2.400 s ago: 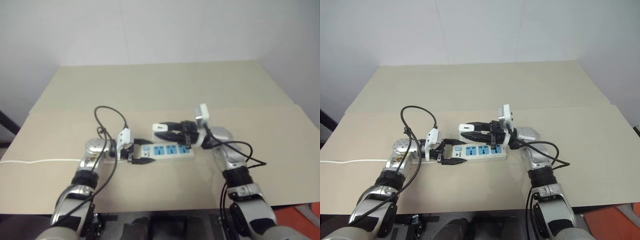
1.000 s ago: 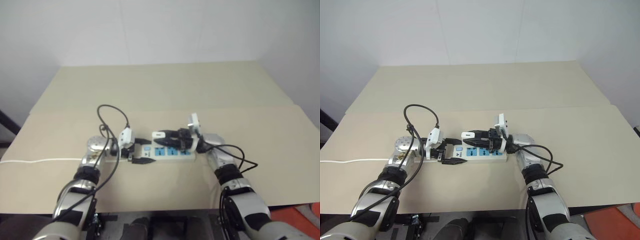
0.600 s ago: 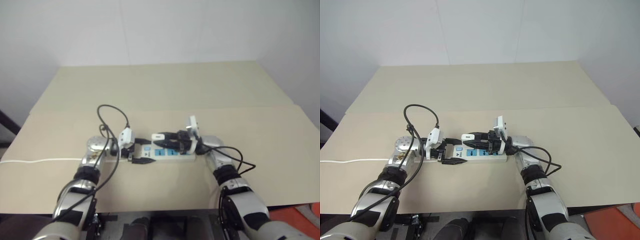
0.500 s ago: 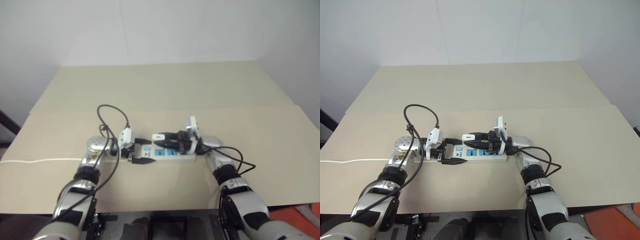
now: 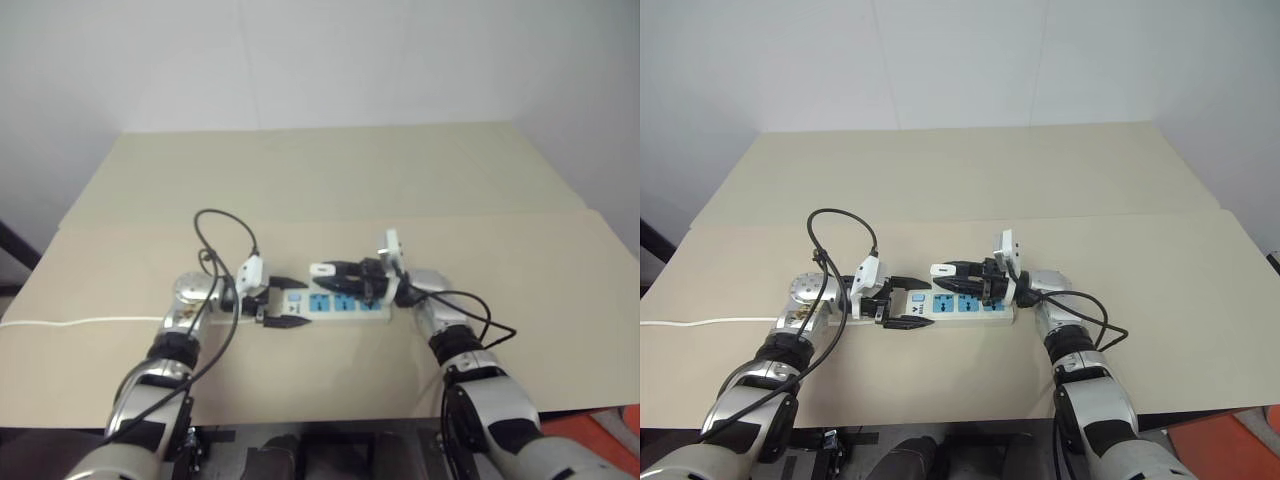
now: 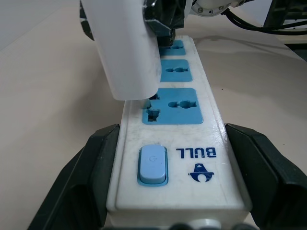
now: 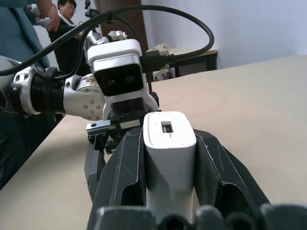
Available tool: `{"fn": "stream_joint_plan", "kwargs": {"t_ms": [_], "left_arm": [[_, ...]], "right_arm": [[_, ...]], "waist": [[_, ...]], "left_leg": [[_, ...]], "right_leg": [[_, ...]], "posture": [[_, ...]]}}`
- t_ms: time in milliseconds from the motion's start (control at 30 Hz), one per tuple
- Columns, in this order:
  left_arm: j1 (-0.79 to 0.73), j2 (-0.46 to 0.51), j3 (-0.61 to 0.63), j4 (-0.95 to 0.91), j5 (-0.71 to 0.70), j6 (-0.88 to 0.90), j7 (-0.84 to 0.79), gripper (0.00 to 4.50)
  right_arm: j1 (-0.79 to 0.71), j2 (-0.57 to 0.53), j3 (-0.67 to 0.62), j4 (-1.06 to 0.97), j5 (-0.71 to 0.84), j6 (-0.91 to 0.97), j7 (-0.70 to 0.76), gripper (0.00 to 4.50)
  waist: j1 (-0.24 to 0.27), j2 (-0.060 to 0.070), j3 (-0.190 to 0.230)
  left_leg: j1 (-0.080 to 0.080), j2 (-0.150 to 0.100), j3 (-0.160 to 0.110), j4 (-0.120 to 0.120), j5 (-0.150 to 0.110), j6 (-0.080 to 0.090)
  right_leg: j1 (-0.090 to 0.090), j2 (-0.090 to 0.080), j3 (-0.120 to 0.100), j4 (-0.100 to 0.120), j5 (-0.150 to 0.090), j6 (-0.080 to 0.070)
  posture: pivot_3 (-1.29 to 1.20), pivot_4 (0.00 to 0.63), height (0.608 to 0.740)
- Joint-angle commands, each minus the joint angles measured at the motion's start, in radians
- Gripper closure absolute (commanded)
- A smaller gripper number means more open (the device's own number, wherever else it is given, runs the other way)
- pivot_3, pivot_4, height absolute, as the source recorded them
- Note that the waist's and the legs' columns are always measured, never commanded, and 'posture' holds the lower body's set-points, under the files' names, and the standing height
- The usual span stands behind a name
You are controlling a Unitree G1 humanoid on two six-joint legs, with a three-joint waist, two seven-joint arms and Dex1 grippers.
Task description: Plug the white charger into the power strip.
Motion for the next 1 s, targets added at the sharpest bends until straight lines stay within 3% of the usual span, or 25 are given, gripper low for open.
{"fn": "stream_joint_plan", "kwargs": {"t_ms": [33,1000], "left_arm": [[0.007,0.008,-0.029,0.018,0.028,-0.014,-0.007,1.24],[0.000,0.016,-0.027,0.031,0.026,-0.024,-0.003,1.24]], "right_arm": [[-0.004,0.005,-0.005,-0.015,-0.007,-0.017,0.009,3.40],[-0.004,-0.009,-0.013,0.052,-0.046,-0.055,0.018,3.40]], "waist": [[0.000,0.000,0.000],[-0.002,0.000,0.000]], "left_leg": [[0.000,0.000,0.000,0.000,0.000,0.000],[0.003,0.000,0.000,-0.001,-0.001,0.001]], "right_leg": [[0.000,0.000,0.000,0.000,0.000,0.000],[0.001,0.000,0.001,0.000,0.000,0.000]], "posture": [[0.00,0.150,0.740],[0.00,0.150,0.740]]}}
